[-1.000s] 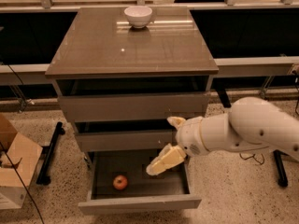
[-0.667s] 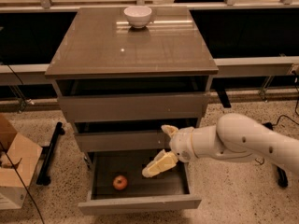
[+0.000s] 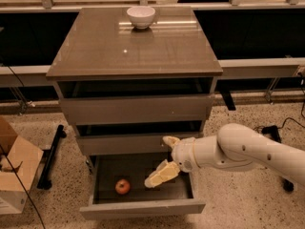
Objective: Pick apple from bottom drawer and place on counter
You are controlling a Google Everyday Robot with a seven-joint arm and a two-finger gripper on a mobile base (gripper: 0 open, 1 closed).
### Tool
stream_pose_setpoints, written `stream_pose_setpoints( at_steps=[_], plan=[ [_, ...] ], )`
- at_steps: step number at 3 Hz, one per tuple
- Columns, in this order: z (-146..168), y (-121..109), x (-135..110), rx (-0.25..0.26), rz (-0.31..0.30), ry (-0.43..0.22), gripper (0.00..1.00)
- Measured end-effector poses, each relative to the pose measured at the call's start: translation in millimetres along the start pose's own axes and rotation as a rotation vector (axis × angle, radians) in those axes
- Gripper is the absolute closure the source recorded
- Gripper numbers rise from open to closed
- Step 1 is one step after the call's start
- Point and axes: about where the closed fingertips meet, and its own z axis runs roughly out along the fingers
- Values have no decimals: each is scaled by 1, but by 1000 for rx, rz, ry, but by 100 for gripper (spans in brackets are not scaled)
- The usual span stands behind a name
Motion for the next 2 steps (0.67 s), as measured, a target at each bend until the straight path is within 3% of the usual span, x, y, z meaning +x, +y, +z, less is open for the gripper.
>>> stream_pose_setpoints(
  at_steps=[1, 2],
  plan=[
    [29, 0, 3, -27, -43, 64, 0],
    [69, -12, 19, -42, -41, 58, 0]
  ],
)
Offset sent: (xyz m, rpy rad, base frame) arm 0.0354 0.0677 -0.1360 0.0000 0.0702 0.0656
